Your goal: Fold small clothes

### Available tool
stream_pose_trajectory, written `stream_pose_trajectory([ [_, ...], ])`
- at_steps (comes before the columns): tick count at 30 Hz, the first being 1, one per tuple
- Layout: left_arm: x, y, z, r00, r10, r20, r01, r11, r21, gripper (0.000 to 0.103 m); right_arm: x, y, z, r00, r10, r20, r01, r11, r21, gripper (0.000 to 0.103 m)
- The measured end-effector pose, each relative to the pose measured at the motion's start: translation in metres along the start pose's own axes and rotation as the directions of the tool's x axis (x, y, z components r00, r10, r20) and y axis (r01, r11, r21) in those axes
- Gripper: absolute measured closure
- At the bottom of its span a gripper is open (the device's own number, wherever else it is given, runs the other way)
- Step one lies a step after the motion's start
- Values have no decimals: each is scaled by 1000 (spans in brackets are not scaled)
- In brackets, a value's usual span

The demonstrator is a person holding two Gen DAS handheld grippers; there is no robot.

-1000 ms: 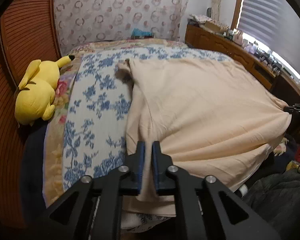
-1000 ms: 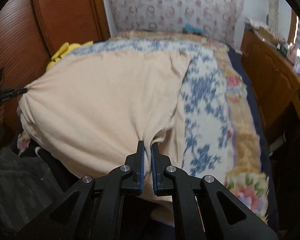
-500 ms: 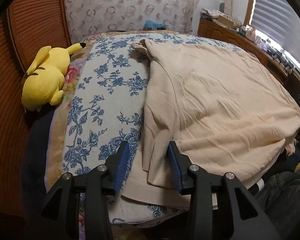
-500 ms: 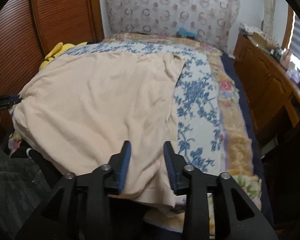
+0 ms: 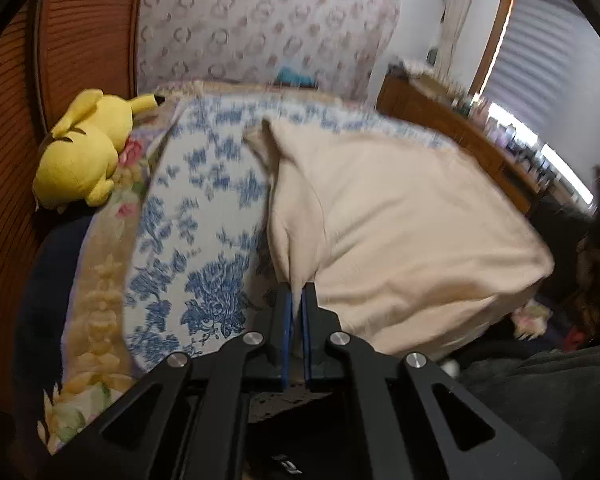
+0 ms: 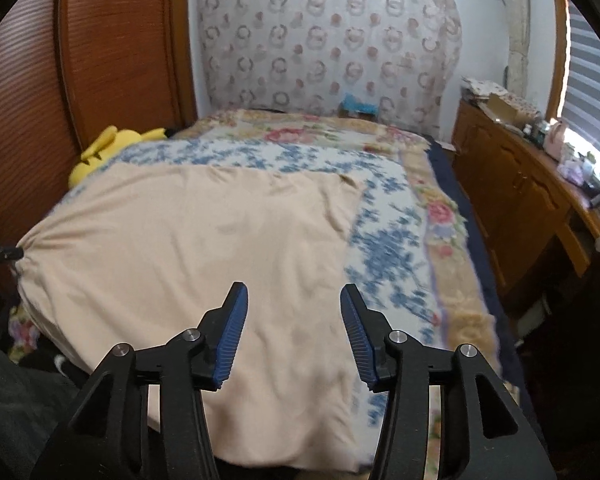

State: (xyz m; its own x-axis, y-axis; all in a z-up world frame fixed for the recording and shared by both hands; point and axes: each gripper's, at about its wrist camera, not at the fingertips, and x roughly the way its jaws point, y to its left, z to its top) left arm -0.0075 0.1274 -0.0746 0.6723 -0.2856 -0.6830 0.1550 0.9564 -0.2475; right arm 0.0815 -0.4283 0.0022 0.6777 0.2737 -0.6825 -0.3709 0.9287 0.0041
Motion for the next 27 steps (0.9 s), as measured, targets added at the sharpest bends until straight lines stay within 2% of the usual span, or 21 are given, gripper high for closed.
stream_pose_trajectory([
  [3,-17,-11,9,1000,-19,16,19,1000,24,102,12,13,4,999,54,-3,-54,999,-4,51],
  [6,-17,-16,12,1000,3,13,-4,999,51,102,30,30,3,995,97,-18,-97,995,-18,50],
  [12,-8,-14,10,1000,-9,6,9,999,32,102,61,40,-12,986,131,-106,-134,991,-22,50],
  [17,-10,-26,20,999,-36,26,34,998,49,102,79,36,-30,974,119,-191,-126,992,-24,49],
  [21,-9,-38,30,997,-70,42,67,996,64,102,76,41,-39,982,106,-157,-117,991,-62,46],
  [25,-7,-56,43,992,-110,56,104,990,99,102,77,51,-45,986,88,-139,-103,989,-106,33],
  [27,-6,-66,49,990,-125,63,117,986,120,102,78,51,-44,987,89,-130,-103,989,-107,30],
])
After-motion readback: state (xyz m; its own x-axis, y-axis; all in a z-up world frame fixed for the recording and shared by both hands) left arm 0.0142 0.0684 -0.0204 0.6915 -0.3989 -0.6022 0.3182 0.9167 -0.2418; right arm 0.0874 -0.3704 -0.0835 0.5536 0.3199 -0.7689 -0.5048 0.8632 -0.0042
